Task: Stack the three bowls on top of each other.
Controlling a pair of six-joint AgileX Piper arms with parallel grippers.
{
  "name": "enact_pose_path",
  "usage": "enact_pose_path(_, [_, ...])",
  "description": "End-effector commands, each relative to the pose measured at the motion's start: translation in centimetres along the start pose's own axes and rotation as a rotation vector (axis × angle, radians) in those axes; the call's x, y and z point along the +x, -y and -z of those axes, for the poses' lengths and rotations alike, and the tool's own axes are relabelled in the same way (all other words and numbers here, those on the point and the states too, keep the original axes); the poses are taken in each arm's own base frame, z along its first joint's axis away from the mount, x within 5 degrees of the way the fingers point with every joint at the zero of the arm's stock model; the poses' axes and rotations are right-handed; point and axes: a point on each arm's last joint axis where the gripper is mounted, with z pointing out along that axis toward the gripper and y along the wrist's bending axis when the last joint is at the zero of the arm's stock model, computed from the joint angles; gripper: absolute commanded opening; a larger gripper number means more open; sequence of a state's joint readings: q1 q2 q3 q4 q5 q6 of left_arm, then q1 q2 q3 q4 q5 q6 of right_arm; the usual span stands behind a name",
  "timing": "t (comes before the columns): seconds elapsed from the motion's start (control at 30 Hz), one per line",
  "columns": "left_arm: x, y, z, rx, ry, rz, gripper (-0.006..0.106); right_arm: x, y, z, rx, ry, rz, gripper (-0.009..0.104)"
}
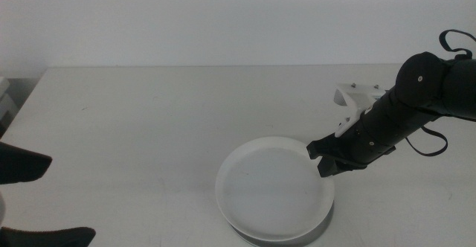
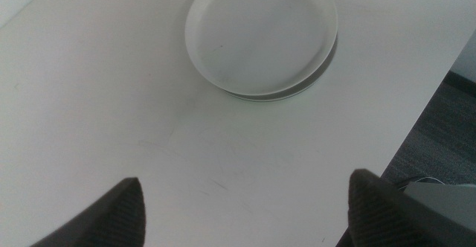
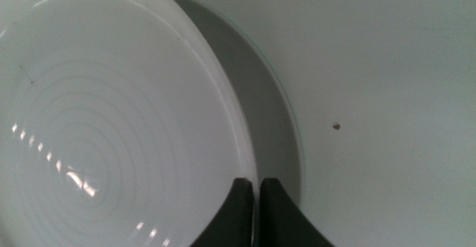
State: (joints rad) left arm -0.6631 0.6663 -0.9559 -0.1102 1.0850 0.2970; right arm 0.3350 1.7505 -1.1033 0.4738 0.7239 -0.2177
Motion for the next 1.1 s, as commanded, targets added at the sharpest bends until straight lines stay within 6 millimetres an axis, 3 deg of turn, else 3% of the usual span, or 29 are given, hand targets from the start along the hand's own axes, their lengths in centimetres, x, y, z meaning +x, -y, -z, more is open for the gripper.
enact_pose_path(0.0, [-1.0, -0.1, 0.6, -0.006, 0.080, 0.006, 0.105, -0.7, -0.7, 1.8, -0.011, 0.072, 0.009, 0.002])
enact_pose_path(0.17, [-1.0, -0.1, 0.6, -0.006, 0.080, 0.006, 0.105, -0.7, -0.6, 1.8, -0.009, 0.070, 0.013, 0.013])
enact_pose_path(0.47, [-1.1, -0.1, 0.6, -0.008, 0.088, 0.006, 0.105, -1.0, -0.8, 2.1, -0.013, 0.076, 0.033, 0.052])
enact_pose_path(0.6, [-1.4, -0.2, 0.7, -0.017, 0.117, 0.008, 0.105, -1.9, -1.5, 3.3, -0.034, 0.077, 0.054, 0.060])
enact_pose_path(0.73, [-2.5, -1.5, -0.2, -0.123, 0.142, 0.100, 0.105, -3.7, -2.4, 5.9, -0.056, 0.122, 0.082, 0.060])
enact_pose_path(0.83, [-3.6, -3.4, -1.7, -0.266, 0.082, 0.142, 0.105, -5.2, -2.5, 9.1, -0.066, 0.190, 0.084, 0.060])
enact_pose_path(0.93, [-5.6, -4.7, -3.3, -0.333, 0.046, 0.169, 0.105, -6.1, -1.9, 13.0, -0.062, 0.265, 0.082, 0.059])
enact_pose_path(1.07, [-8.9, -6.4, -5.1, -0.365, 0.031, 0.178, 0.105, -6.2, 0.3, 17.6, -0.023, 0.355, 0.053, 0.059])
